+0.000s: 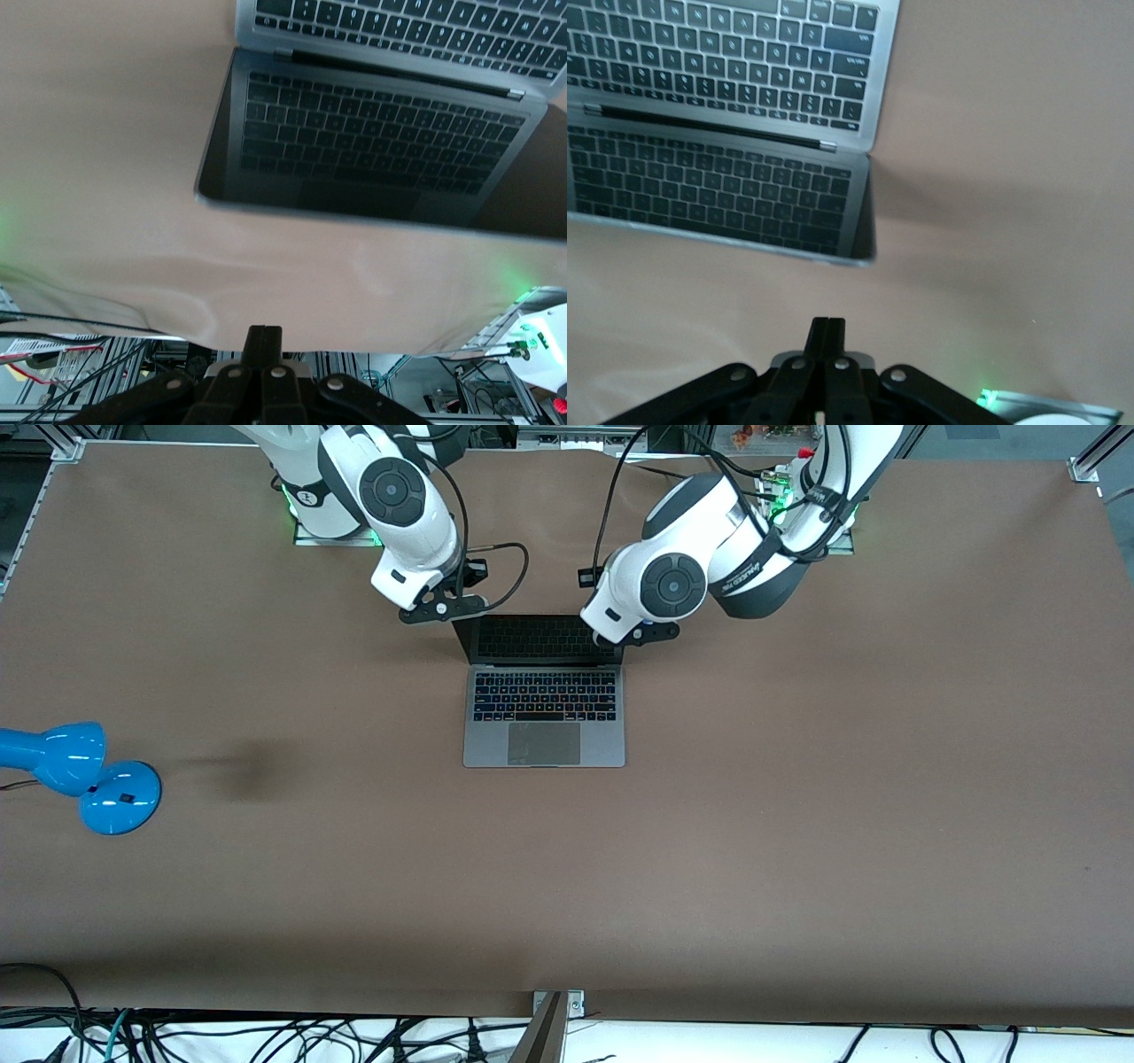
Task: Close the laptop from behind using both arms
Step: 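Push the screen's back with both grippers, tilting the lid toward the keyboard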
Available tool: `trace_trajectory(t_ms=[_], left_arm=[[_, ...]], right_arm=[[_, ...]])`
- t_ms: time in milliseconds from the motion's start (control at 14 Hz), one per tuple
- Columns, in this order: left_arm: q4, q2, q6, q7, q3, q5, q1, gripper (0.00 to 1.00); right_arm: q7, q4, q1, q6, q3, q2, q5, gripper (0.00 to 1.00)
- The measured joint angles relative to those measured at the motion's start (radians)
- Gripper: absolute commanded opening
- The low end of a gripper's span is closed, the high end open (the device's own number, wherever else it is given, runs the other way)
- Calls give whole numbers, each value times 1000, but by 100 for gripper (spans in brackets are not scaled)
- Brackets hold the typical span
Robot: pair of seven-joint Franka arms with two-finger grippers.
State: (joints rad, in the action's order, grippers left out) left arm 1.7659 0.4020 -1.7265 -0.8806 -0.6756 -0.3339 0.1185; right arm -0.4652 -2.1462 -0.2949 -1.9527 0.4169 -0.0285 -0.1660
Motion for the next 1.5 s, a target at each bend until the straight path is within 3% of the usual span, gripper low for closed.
trace_trajectory(t_ms=[643,1500], left_arm=[[-2,81,-137,0,8,88,0,0],[-133,184,-148,-2,45,149,-2,0]], right_arm=[[0,96,-10,-65,1,-120,106,0],[1,151,7,-202,-27,-226,186,0]])
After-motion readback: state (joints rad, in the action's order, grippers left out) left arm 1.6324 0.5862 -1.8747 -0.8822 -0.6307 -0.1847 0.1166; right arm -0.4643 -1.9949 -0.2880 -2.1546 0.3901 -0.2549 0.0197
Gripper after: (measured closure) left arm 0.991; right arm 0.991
